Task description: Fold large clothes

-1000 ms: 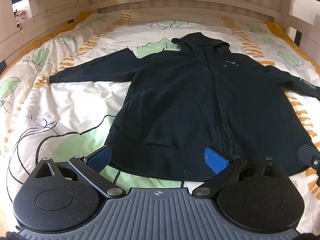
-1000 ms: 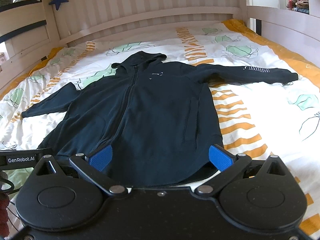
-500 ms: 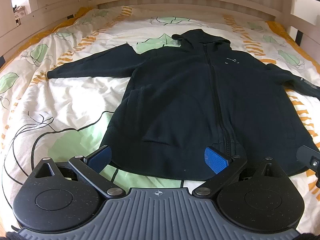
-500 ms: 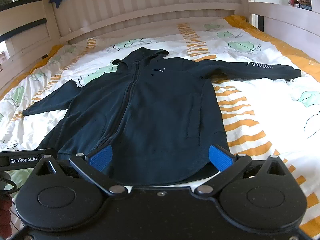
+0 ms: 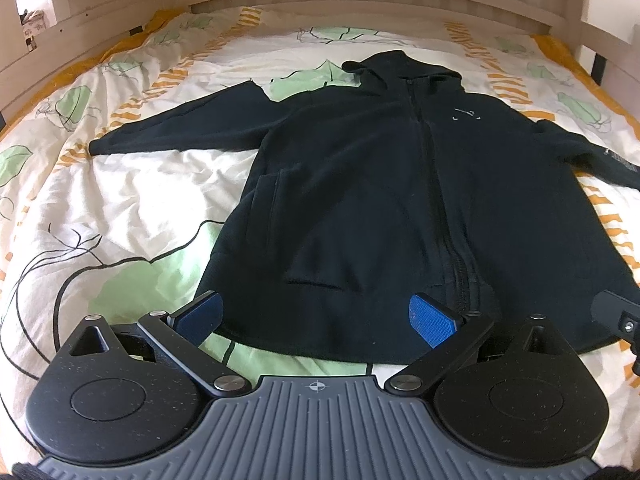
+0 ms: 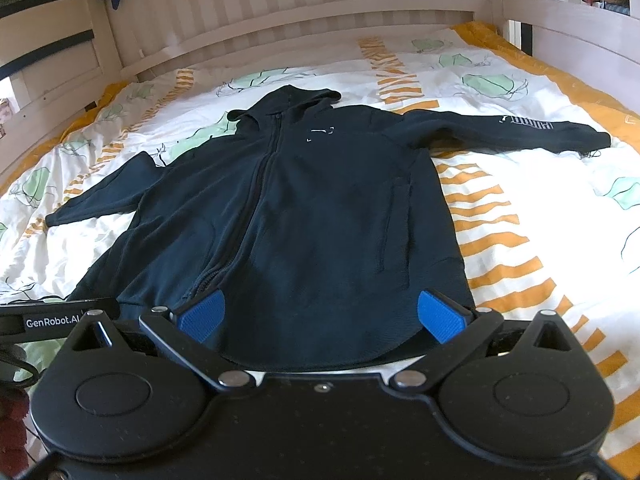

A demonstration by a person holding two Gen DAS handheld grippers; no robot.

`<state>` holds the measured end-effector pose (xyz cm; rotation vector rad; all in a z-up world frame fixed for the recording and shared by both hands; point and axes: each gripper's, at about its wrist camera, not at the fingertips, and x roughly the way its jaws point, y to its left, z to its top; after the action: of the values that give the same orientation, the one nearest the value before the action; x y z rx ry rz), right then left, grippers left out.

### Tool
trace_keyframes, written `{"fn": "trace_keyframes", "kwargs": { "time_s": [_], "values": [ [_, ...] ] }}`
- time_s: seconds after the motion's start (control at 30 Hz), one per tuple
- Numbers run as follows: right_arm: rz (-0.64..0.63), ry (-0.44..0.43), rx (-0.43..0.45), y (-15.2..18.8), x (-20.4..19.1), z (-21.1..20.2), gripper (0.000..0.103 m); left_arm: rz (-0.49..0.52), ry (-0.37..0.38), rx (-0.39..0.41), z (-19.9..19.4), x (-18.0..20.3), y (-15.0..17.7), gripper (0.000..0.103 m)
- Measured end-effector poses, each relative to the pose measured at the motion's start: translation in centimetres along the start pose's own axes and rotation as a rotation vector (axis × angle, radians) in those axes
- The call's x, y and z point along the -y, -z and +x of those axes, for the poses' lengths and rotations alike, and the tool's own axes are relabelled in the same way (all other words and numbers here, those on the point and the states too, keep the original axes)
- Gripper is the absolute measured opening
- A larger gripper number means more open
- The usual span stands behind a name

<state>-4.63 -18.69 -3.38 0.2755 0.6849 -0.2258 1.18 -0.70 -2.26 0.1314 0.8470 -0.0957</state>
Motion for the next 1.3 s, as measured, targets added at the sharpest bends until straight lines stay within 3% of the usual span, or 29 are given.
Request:
{"fn": "trace_keyframes", "kwargs": {
  "time_s": [0.4, 0.57, 0.9, 1.3],
  "values": [
    [0.011, -0.016, -0.029, -0.7, 0.5, 1.6, 0.102, 0.056, 0.010, 0.022, 0.9, 1.0, -0.9, 0.101],
    [0.016, -0.014, -0.044, -1.4, 0.6, 2.6, 0.102, 0.061, 0.060, 0.020, 1.6, 1.0, -1.7, 0.101],
    [0.031, -0.026, -0.062, -3.4, 0.7, 4.6, 0.102, -0.072, 0.277, -0.011, 4.2, -1.0, -4.0, 0.101],
    [0.054, -0.034, -0.121, -7.0, 0.5, 9.4, 0.102, -0.154, 0.282, 0.004, 9.6, -6.0, -9.5, 0.102]
  ]
}}
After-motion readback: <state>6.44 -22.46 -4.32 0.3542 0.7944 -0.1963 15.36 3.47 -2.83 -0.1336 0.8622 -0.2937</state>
